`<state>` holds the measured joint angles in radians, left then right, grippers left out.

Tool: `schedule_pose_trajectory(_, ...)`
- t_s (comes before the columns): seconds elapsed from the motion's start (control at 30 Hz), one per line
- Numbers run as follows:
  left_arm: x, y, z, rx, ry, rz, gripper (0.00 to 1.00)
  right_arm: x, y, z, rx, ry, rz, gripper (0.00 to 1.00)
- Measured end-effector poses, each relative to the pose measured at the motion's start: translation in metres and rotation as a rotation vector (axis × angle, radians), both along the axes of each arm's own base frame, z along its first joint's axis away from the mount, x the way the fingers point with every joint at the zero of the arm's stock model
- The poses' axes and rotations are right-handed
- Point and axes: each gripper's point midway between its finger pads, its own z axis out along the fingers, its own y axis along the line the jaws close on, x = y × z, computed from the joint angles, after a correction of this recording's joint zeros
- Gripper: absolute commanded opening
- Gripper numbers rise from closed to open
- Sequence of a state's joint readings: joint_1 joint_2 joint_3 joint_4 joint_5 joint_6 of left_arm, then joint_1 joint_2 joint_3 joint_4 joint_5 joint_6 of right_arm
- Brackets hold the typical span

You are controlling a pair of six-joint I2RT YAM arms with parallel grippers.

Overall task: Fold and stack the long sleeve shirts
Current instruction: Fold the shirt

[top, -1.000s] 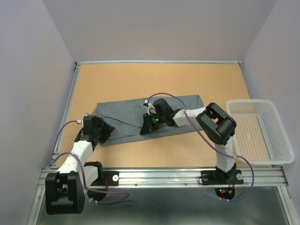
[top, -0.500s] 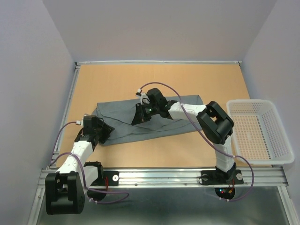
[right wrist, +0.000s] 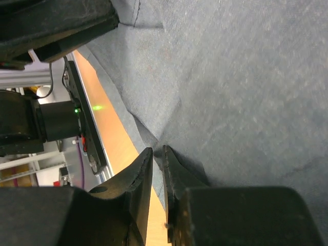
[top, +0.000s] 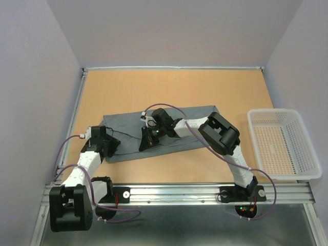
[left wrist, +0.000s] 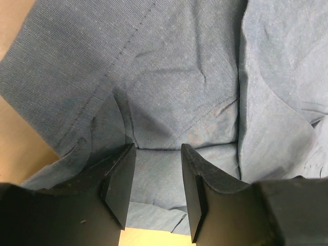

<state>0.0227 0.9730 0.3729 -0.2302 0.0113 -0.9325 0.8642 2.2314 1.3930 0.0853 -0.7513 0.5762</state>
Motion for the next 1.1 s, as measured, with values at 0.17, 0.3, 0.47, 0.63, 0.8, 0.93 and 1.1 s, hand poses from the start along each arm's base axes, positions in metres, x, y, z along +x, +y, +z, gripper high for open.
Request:
schedule_pose_trajectory(0.17,0.001,0.005,-0.002,0.002,0.009,0.029,0.5,-0.007,-0.012,-0.002,-0.008,-0.026,0.006,0.2)
schedule_pose_trajectory(0.3,0.002,0.006,-0.002,-0.001,0.011,0.034,0.5,-0.009,-0.026,0.004,-0.039,-0.078,0.006,0.25)
schedule_pose_trajectory(0.47,0.006,0.01,0.003,0.02,0.016,0.037,0.52,0.006,-0.043,0.02,-0.11,-0.184,-0.039,0.36)
schedule_pose_trajectory(0.63,0.025,0.017,0.033,0.075,-0.037,0.011,0.67,0.059,-0.086,0.05,-0.222,-0.351,-0.191,0.59)
schedule_pose_trajectory(0.8,0.055,0.023,0.079,0.14,-0.151,-0.042,0.8,0.117,-0.162,0.058,-0.459,-0.502,-0.394,0.68)
schedule_pose_trajectory(0.93,0.08,0.021,0.087,0.177,-0.177,-0.11,0.82,0.139,-0.225,0.056,-0.697,-0.582,-0.503,0.69)
schedule_pose_trajectory(1.1,0.107,0.01,0.042,0.184,-0.028,-0.211,0.82,0.13,-0.257,0.042,-0.86,-0.611,-0.497,0.71)
